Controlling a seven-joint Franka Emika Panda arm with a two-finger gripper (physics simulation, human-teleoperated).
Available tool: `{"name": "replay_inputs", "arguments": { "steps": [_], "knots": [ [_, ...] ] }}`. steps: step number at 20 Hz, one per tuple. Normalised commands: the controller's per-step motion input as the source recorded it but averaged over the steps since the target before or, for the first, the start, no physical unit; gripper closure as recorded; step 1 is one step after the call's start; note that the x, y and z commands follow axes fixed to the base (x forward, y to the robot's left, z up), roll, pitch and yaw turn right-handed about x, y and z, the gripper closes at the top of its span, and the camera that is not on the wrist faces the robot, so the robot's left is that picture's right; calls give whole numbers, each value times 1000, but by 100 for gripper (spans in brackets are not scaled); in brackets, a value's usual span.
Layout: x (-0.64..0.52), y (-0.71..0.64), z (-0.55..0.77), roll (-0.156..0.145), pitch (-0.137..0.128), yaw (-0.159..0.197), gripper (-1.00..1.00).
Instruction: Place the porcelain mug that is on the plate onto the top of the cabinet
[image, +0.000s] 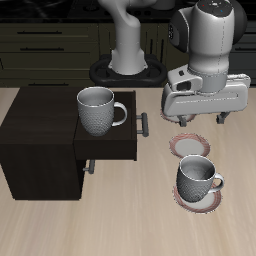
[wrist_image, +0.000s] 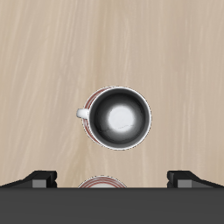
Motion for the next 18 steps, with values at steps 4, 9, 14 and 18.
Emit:
{"name": "replay_inputs", "arguments": {
  "steps": [4,9,14,18],
  "knots": [
    [70,-6,-137,-4,4,26,-100],
    [120,42,-192,1,20,27,-100],
    [84,173,-354,18,31,44,-100],
    [11,102,-205,26,27,7,-100]
  ]
}}
